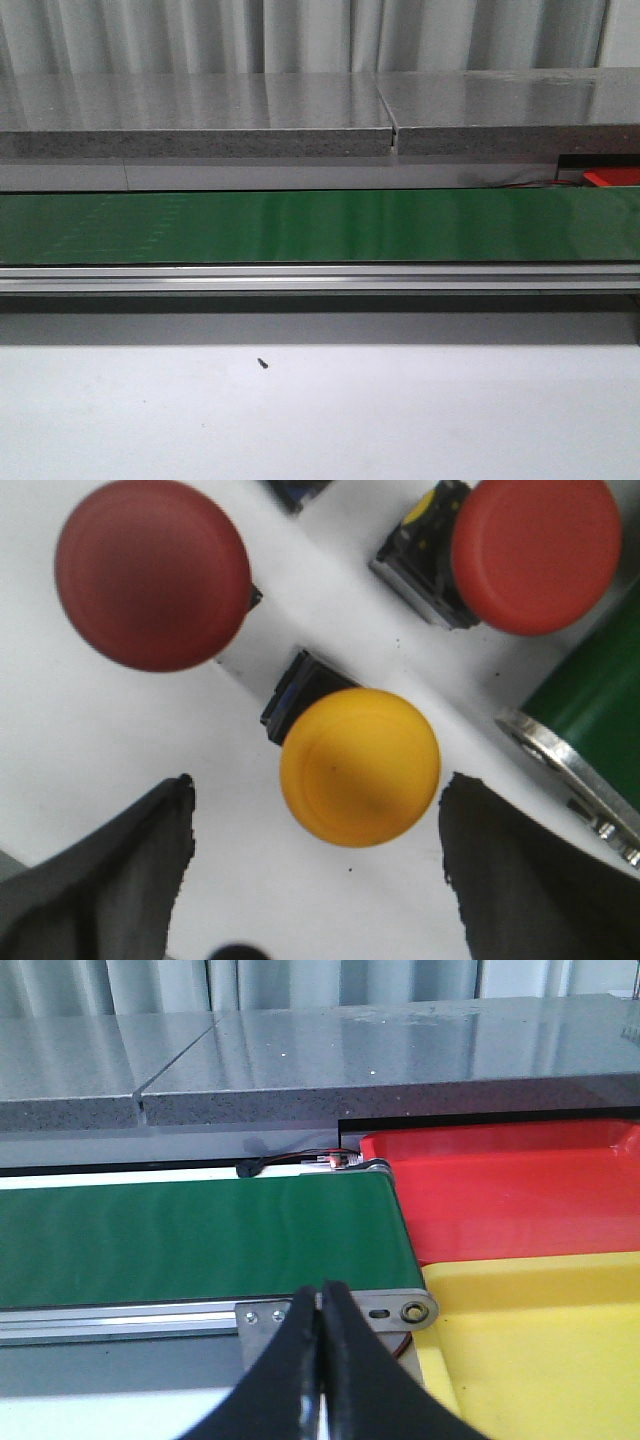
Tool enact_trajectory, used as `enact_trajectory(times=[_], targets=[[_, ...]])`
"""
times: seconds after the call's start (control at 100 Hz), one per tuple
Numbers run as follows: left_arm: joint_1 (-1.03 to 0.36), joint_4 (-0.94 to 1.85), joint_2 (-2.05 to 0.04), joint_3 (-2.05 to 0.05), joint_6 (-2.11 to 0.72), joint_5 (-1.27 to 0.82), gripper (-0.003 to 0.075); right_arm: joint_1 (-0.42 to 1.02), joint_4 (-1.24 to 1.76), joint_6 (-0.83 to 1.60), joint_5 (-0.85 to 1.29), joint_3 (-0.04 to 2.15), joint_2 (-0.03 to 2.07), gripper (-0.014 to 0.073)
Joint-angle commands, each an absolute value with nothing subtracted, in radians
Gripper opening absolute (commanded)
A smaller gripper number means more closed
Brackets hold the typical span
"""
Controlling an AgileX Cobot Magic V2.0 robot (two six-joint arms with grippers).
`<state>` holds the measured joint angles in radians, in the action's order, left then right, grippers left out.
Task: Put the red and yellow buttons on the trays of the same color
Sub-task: 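Grasp the yellow button with the left gripper and lift it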
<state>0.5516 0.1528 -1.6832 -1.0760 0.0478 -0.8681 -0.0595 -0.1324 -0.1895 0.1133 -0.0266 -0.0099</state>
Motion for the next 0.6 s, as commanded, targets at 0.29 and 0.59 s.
enact_trajectory(times=[0.29,0.59], targets=[[0.536,0.205,-1.708,-1.107,0.036,-0.777,0.0452,-0.057,-0.147,-0.189,0.036,-0.013,-0.030,-0.0067],[0.536,0.205,-1.708,-1.107,0.026,-0.763,0.0152,-0.057,-0.147,-0.189,0.036,-0.013,-0.030,-0.0067]])
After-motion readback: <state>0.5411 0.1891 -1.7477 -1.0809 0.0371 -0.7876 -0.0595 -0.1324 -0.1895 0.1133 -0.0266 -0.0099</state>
